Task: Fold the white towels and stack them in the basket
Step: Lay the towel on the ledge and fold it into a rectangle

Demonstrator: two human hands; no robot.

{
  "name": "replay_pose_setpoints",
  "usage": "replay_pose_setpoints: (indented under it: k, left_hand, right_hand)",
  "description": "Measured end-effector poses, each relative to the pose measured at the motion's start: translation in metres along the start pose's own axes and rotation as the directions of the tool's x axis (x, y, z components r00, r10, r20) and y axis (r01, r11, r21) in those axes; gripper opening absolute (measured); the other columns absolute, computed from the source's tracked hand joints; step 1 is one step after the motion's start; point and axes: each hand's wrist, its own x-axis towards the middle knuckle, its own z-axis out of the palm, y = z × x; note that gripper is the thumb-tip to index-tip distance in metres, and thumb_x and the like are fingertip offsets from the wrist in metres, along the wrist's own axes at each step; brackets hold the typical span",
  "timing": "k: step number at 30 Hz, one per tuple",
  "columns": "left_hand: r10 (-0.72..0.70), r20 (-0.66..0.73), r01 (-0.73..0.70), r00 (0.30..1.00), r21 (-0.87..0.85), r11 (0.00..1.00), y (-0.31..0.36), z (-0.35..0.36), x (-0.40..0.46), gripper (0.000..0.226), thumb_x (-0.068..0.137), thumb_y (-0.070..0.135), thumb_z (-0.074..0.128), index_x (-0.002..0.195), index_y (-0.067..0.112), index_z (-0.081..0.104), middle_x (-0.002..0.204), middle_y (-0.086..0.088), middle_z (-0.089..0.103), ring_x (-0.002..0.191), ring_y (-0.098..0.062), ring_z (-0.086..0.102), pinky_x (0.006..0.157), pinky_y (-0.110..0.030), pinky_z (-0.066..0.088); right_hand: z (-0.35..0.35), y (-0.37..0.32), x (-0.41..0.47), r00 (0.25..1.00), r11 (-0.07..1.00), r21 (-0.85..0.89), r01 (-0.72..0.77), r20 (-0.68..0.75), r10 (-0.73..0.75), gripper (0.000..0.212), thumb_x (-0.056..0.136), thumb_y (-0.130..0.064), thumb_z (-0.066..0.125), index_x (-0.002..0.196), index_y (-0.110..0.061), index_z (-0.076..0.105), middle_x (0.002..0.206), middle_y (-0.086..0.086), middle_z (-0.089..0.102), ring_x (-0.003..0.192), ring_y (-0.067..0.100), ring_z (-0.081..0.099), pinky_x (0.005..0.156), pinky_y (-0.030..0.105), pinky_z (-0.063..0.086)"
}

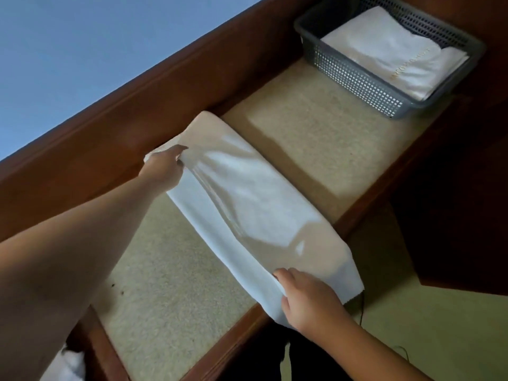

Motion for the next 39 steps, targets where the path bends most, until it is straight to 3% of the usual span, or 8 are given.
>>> replay_pose_setpoints:
  k: [4, 7, 9, 19, 25, 32, 36, 39]
  left_hand:
    - [-0.454, 0.145, 0.380, 0.879, -0.789, 0.482, 0.026, 0.018, 0.002, 0.039, 0.101, 0.018, 0.043, 0.139, 0.027, 0.049, 0.100, -0.009, 0.070, 0.077, -0.020, 0.072, 0.069, -0.030, 0.058]
    - [-0.526, 0.360, 0.345, 0.770, -0.929, -0.131, 0.044, 0.016, 0.003, 0.015, 0.107, 0.029, 0.044, 0.110, 0.021, 0.056, 0.107, -0.008, 0.070, 0.089, -0.022, 0.074, 0.076, -0.038, 0.064]
    - [-0.505, 0.413, 0.330, 0.758, -0.910, -0.250, 0.044, 0.019, 0.008, 0.025, 0.103, 0.048, 0.056, 0.112, 0.024, 0.055, 0.107, -0.004, 0.069, 0.094, -0.023, 0.070, 0.084, -0.041, 0.062]
    - [-0.747, -0.014, 0.090, 0.665, -0.991, 0.099, 0.013, 0.016, 0.022, 0.036, 0.083, 0.008, 0.068, 0.116, 0.024, 0.065, 0.100, 0.010, 0.068, 0.082, -0.007, 0.066, 0.062, -0.015, 0.053]
    - [-0.654, 0.286, 0.388, 0.700, -0.922, 0.013, -0.005, 0.039, 0.018, 0.067, 0.067, 0.036, 0.092, 0.121, 0.024, 0.054, 0.107, 0.000, 0.067, 0.090, -0.021, 0.071, 0.063, -0.041, 0.064]
    - [-0.537, 0.377, 0.589, 0.755, -0.750, 0.301, 0.013, 0.050, -0.013, 0.057, 0.071, 0.046, 0.090, 0.112, 0.016, 0.064, 0.097, -0.002, 0.069, 0.075, -0.014, 0.064, 0.053, -0.024, 0.051]
    - [-0.538, 0.354, 0.586, 0.765, -0.728, 0.355, 0.026, 0.071, -0.034, 0.041, 0.087, 0.033, 0.075, 0.115, 0.005, 0.066, 0.091, -0.007, 0.066, 0.071, -0.018, 0.060, 0.052, -0.025, 0.049]
    - [-0.591, 0.272, 0.542, 0.759, -0.768, 0.341, 0.034, 0.080, -0.049, 0.051, 0.101, 0.042, 0.057, 0.136, 0.007, 0.047, 0.121, -0.015, 0.058, 0.085, -0.027, 0.062, 0.055, -0.031, 0.049]
  right_hand:
    - [0.015, 0.001, 0.002, 1.000, 1.000, -0.023, -0.006, 0.018, 0.006, 0.035, 0.102, -0.024, 0.047, 0.137, -0.023, 0.046, 0.113, -0.002, 0.059, 0.104, 0.023, 0.058, 0.077, 0.034, 0.042]
    - [0.020, 0.001, 0.001, 1.000, 1.000, -0.003, 0.006, -0.021, -0.006, 0.034, 0.097, -0.024, 0.049, 0.132, -0.024, 0.050, 0.104, -0.004, 0.061, 0.095, 0.023, 0.061, 0.070, 0.033, 0.042]
    - [0.023, 0.003, -0.001, 0.999, 1.000, 0.005, 0.014, -0.029, -0.013, 0.037, 0.094, -0.026, 0.047, 0.131, -0.025, 0.051, 0.102, -0.005, 0.061, 0.092, 0.022, 0.061, 0.068, 0.036, 0.049]
    - [0.020, -0.008, -0.010, 0.992, 0.992, 0.079, 0.097, -0.087, -0.090, 0.036, 0.087, -0.031, 0.050, 0.121, -0.025, 0.062, 0.088, -0.011, 0.062, 0.072, 0.014, 0.059, 0.056, 0.028, 0.049]
    - [0.047, 0.008, 0.000, 0.992, 0.992, -0.010, 0.123, -0.006, -0.123, 0.050, 0.081, -0.024, 0.058, 0.131, -0.022, 0.055, 0.094, -0.008, 0.067, 0.079, 0.017, 0.065, 0.062, 0.032, 0.056]
    - [0.019, 0.024, 0.007, 0.969, 0.969, -0.030, 0.244, -0.020, -0.244, 0.027, 0.100, -0.035, 0.053, 0.123, -0.026, 0.061, 0.092, -0.009, 0.055, 0.086, 0.016, 0.056, 0.063, 0.034, 0.051]
    - [-0.011, 0.045, 0.034, 0.974, 0.978, -0.150, 0.142, -0.156, -0.165, 0.050, 0.099, -0.032, 0.062, 0.148, -0.030, 0.052, 0.144, -0.006, 0.053, 0.134, 0.015, 0.048, 0.104, 0.033, 0.050]
    - [-0.035, 0.063, 0.067, 0.993, 0.960, -0.255, 0.119, 0.032, -0.115, 0.065, 0.109, -0.042, 0.038, 0.166, -0.029, 0.011, 0.174, -0.007, -0.007, 0.160, 0.013, -0.011, 0.128, 0.037, -0.001]
